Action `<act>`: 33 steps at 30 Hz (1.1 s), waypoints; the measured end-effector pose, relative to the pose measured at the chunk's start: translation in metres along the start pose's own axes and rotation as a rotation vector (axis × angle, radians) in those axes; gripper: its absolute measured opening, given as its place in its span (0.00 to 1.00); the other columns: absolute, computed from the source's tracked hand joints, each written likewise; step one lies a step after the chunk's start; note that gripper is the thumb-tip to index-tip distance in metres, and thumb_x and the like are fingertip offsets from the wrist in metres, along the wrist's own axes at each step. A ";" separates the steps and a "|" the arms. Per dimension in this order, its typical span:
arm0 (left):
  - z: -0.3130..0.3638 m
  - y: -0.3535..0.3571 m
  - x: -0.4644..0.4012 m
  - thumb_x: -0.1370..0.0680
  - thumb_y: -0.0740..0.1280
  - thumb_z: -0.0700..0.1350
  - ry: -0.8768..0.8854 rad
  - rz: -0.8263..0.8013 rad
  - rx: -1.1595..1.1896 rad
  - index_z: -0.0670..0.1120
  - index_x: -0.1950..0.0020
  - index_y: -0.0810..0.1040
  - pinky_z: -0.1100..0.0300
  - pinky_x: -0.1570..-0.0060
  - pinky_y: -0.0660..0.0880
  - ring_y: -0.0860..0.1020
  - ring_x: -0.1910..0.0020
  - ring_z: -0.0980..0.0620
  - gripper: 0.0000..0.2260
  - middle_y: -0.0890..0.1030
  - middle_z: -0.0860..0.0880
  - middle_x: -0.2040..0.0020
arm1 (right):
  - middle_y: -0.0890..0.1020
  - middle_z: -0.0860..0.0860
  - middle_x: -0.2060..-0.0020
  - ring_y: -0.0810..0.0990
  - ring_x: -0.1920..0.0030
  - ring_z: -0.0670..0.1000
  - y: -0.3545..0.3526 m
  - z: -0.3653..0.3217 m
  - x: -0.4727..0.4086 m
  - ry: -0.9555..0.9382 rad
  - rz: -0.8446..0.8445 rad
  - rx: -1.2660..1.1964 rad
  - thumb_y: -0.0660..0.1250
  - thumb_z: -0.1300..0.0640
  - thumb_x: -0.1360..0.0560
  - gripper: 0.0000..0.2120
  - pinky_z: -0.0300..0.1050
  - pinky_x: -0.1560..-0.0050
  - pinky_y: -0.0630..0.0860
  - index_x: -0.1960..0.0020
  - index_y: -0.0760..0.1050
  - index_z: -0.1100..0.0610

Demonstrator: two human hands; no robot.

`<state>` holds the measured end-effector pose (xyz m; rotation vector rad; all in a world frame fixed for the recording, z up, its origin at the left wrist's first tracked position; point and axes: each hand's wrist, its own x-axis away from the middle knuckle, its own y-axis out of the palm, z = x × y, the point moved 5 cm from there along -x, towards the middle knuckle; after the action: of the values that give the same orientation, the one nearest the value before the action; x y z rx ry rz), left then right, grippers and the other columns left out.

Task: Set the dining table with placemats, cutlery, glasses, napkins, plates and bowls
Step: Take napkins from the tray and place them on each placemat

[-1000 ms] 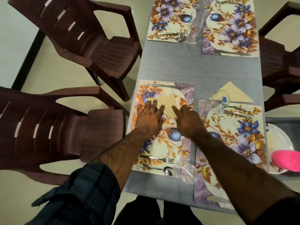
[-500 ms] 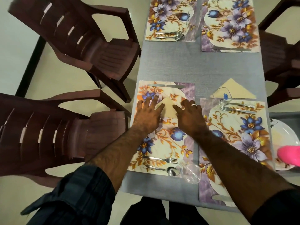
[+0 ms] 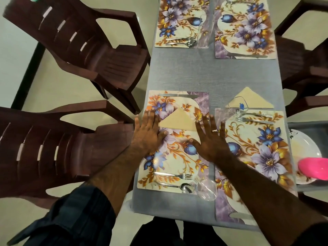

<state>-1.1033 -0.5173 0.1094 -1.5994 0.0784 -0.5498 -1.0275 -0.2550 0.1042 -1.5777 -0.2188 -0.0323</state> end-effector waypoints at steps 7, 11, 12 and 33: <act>0.033 -0.029 -0.033 0.22 0.69 0.63 -0.206 0.091 0.373 0.46 0.31 0.74 0.46 0.37 0.73 0.76 0.37 0.41 0.27 0.79 0.44 0.35 | 0.77 0.59 0.40 0.77 0.39 0.64 -0.023 -0.019 -0.038 0.152 -0.006 -0.203 0.65 0.45 0.20 0.21 0.59 0.39 0.73 0.34 0.75 0.57; 0.038 -0.021 -0.046 0.28 0.77 0.61 -0.411 -0.003 0.558 0.50 0.42 0.81 0.46 0.40 0.78 0.82 0.46 0.43 0.21 0.85 0.48 0.46 | 0.78 0.57 0.37 0.78 0.37 0.62 -0.021 -0.017 -0.047 0.272 -0.062 -0.418 0.68 0.44 0.22 0.21 0.58 0.37 0.74 0.34 0.75 0.54; 0.039 -0.021 -0.047 0.28 0.78 0.59 -0.413 -0.025 0.606 0.51 0.44 0.82 0.46 0.41 0.79 0.82 0.48 0.45 0.18 0.85 0.48 0.48 | 0.78 0.57 0.37 0.78 0.38 0.62 -0.021 -0.015 -0.048 0.285 -0.062 -0.469 0.70 0.44 0.22 0.20 0.57 0.38 0.75 0.35 0.75 0.54; 0.008 -0.131 0.093 0.22 0.74 0.32 -0.095 -0.026 1.491 0.37 0.34 0.82 0.59 0.59 0.83 0.87 0.52 0.50 0.17 0.88 0.46 0.48 | 0.85 0.68 0.47 0.85 0.58 0.62 -0.140 -0.046 0.027 0.381 -0.743 -1.698 0.55 0.26 0.22 0.39 0.47 0.64 0.81 0.33 0.73 0.60</act>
<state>-1.0539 -0.5292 0.2623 -0.1633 -0.3567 -0.3628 -1.0178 -0.2967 0.2472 -2.9770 -0.5293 -1.4007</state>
